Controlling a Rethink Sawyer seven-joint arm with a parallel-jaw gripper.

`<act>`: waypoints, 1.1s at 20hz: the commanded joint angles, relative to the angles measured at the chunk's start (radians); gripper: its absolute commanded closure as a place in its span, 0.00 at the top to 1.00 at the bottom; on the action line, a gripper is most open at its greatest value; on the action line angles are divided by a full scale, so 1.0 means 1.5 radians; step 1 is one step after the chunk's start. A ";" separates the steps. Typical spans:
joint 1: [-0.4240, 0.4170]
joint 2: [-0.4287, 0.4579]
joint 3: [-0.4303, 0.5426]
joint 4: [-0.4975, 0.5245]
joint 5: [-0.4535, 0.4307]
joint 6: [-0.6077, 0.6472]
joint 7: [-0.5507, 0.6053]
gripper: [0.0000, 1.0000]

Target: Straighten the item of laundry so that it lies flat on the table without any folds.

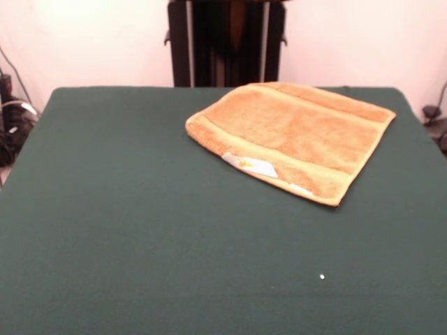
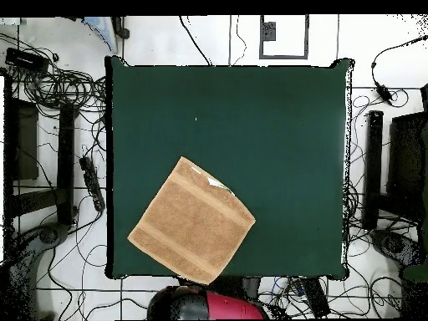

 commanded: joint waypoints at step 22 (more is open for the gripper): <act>-0.096 0.195 0.078 -0.245 -0.063 -0.201 -0.014 1.00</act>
